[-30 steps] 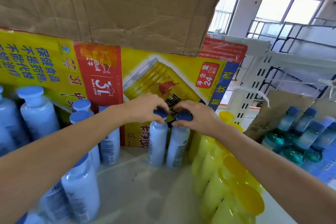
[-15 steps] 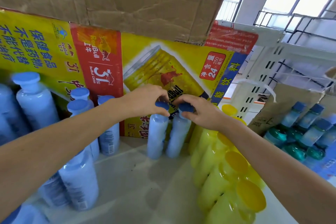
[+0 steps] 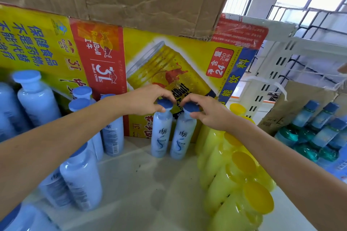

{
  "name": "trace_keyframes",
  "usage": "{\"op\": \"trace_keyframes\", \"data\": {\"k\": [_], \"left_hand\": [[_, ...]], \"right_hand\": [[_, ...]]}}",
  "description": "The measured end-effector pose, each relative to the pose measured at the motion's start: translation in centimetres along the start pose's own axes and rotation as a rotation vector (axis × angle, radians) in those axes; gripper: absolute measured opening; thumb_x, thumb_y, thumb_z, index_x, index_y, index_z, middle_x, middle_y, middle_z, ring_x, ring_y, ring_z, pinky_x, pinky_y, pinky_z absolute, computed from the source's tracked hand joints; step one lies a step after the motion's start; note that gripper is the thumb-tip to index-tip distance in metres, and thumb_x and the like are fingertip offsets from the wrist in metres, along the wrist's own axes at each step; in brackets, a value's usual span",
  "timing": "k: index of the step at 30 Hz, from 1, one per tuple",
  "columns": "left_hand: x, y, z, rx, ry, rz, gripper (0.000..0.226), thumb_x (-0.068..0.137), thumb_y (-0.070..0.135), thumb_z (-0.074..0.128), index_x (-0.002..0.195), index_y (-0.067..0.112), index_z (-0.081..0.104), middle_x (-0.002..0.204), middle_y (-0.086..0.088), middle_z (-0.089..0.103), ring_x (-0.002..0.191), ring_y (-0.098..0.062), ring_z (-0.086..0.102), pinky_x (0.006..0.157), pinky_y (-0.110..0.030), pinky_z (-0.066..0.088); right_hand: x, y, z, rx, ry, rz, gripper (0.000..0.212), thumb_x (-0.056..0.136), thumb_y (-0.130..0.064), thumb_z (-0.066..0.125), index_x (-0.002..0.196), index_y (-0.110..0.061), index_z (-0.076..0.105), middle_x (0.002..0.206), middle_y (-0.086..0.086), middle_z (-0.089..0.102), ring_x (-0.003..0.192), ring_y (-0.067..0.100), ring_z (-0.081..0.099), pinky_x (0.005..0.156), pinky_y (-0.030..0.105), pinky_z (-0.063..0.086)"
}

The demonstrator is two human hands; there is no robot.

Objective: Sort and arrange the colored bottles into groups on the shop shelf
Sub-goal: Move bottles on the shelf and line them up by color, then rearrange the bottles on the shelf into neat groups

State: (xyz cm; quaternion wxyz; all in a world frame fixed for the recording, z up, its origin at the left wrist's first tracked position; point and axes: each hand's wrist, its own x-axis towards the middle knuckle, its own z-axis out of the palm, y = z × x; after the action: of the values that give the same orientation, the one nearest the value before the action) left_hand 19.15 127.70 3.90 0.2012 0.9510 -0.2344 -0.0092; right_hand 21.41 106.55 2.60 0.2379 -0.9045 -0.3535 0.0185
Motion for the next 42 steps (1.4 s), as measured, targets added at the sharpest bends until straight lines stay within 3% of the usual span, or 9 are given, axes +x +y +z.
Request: {"op": "trace_keyframes", "data": {"k": [2,5,7,12,18,22,28,36,42], "left_hand": [[0.0,-0.1,0.1,0.006,0.012,0.008,0.032,0.086,0.017,0.062,0.118,0.022,0.059,0.119,0.003,0.058,0.104,-0.008,0.050,0.090,-0.025,0.038],[0.0,-0.3,0.3,0.001,0.053,-0.005,0.031,0.080,0.032,0.067,0.110,0.028,0.063,0.109,0.003,0.055,0.100,-0.015,0.054,0.091,-0.037,0.045],[0.0,-0.3,0.3,0.005,0.072,-0.024,0.028,0.080,0.036,0.067,0.107,0.031,0.065,0.104,0.005,0.055,0.095,-0.012,0.053,0.090,-0.037,0.046],[0.1,0.1,0.3,0.038,0.081,-0.004,0.027,0.083,0.029,0.065,0.110,0.027,0.064,0.106,0.008,0.059,0.091,-0.005,0.048,0.080,-0.022,0.038],[0.2,0.4,-0.2,0.074,0.021,-0.011,0.028,0.083,0.024,0.066,0.111,0.024,0.064,0.115,0.006,0.061,0.092,-0.002,0.046,0.079,-0.019,0.036],[0.3,1.1,-0.4,0.159,0.006,0.004,0.029,0.084,0.025,0.064,0.113,0.023,0.062,0.107,0.007,0.061,0.079,-0.001,0.047,0.070,-0.016,0.036],[0.6,1.6,-0.3,0.237,-0.005,0.029,0.029,0.084,0.024,0.063,0.113,0.022,0.062,0.110,0.005,0.064,0.090,-0.008,0.051,0.076,-0.024,0.041],[1.2,2.7,0.2,0.224,0.021,0.043,0.034,0.083,0.022,0.065,0.117,0.020,0.061,0.116,0.001,0.063,0.093,-0.009,0.053,0.077,-0.023,0.041],[2.2,3.7,0.5,0.178,0.077,0.058,0.033,0.082,0.017,0.066,0.115,0.019,0.063,0.113,-0.001,0.063,0.101,-0.015,0.054,0.077,-0.024,0.039]], "right_hand": [[0.0,0.1,0.1,0.017,0.015,-0.023,0.031,0.088,-0.012,0.058,0.117,-0.023,0.054,0.109,-0.018,0.053,0.101,0.000,0.048,0.083,0.019,0.037],[0.3,0.4,0.3,-0.039,0.086,0.002,0.040,0.080,-0.039,0.068,0.116,-0.026,0.055,0.114,-0.013,0.056,0.106,0.005,0.052,0.091,0.029,0.044],[0.4,0.5,0.4,-0.128,0.098,0.036,0.045,0.076,-0.047,0.068,0.115,-0.028,0.056,0.115,-0.008,0.056,0.106,0.010,0.052,0.090,0.034,0.045],[0.5,0.4,0.4,-0.201,0.093,0.019,0.039,0.080,-0.041,0.067,0.114,-0.025,0.058,0.114,-0.003,0.056,0.106,0.016,0.052,0.089,0.039,0.045],[0.4,-0.1,0.2,-0.190,0.062,0.025,0.035,0.080,-0.032,0.068,0.113,-0.024,0.060,0.116,0.000,0.058,0.108,0.019,0.052,0.092,0.037,0.043],[0.2,-0.8,-0.6,-0.267,-0.009,0.050,0.039,0.082,-0.029,0.066,0.120,-0.022,0.057,0.122,0.001,0.057,0.114,0.018,0.049,0.090,0.030,0.037],[0.3,-2.6,-1.9,-0.480,-0.082,0.034,0.042,0.084,-0.025,0.063,0.125,-0.017,0.057,0.121,0.005,0.059,0.111,0.021,0.051,0.073,0.025,0.029],[-0.3,-2.9,-3.4,-0.487,-0.015,0.057,0.046,0.081,-0.024,0.068,0.125,-0.016,0.058,0.127,0.000,0.058,0.114,0.017,0.050,0.076,0.020,0.030],[-0.4,-2.2,-3.6,-0.499,0.002,0.074,0.043,0.079,-0.027,0.070,0.120,-0.017,0.061,0.118,0.001,0.062,0.109,0.020,0.053,0.078,0.027,0.036]]}}
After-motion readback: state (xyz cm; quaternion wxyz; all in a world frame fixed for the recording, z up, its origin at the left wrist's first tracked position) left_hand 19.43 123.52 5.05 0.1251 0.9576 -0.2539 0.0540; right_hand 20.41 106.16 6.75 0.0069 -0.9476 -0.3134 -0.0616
